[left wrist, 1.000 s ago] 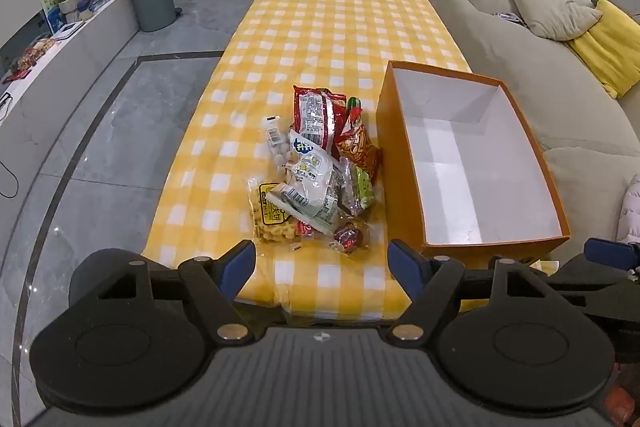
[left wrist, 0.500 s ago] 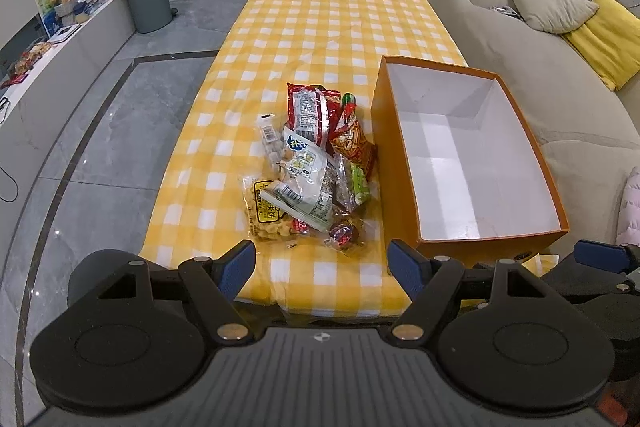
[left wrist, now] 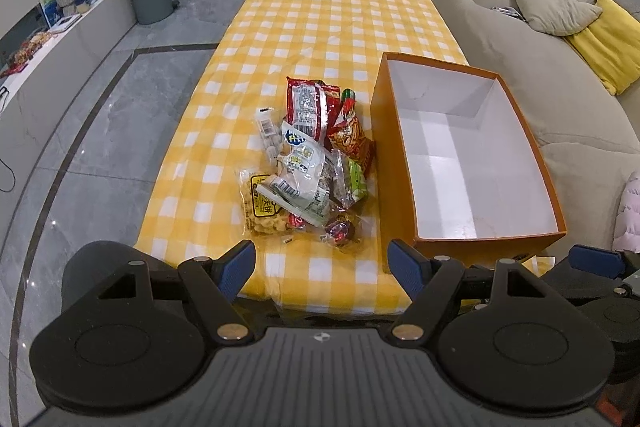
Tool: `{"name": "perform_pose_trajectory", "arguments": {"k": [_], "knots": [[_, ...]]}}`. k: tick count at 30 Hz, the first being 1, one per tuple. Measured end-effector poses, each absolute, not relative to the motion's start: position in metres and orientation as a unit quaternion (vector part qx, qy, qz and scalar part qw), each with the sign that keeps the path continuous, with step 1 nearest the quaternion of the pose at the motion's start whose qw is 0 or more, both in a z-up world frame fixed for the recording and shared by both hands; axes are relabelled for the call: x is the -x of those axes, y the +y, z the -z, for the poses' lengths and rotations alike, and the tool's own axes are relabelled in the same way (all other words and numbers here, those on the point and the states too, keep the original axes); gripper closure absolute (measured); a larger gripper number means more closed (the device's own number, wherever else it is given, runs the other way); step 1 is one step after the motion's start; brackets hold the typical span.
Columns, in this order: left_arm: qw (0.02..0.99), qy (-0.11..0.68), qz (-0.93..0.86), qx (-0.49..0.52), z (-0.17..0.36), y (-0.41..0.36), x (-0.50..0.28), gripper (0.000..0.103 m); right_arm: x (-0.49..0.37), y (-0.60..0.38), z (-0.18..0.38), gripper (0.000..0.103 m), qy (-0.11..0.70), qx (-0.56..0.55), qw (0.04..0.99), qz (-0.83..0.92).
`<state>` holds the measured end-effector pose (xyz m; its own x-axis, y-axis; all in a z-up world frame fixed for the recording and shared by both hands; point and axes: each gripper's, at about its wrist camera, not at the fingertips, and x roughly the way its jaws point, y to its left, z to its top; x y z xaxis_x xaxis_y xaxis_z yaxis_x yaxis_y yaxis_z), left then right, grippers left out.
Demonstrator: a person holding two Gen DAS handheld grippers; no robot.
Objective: Organize snacks
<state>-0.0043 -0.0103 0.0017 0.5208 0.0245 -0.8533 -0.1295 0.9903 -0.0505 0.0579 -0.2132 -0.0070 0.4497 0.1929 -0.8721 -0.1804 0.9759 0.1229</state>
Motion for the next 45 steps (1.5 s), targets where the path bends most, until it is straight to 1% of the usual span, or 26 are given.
{"name": "perform_pose_trajectory", "arguments": {"k": [26,45], "knots": [[0.874,0.482,-0.047,0.044,-0.0086,-0.0117,0.0004,0.014,-0.0608,-0.2143,0.0033,0.005,0.501,-0.017,0.858,-0.109],[0.869,0.489,-0.050,0.062,-0.0031,-0.0055,-0.0021,0.014,-0.0618,-0.2109,0.0075,0.005,0.503,-0.016,0.857,-0.107]]}}
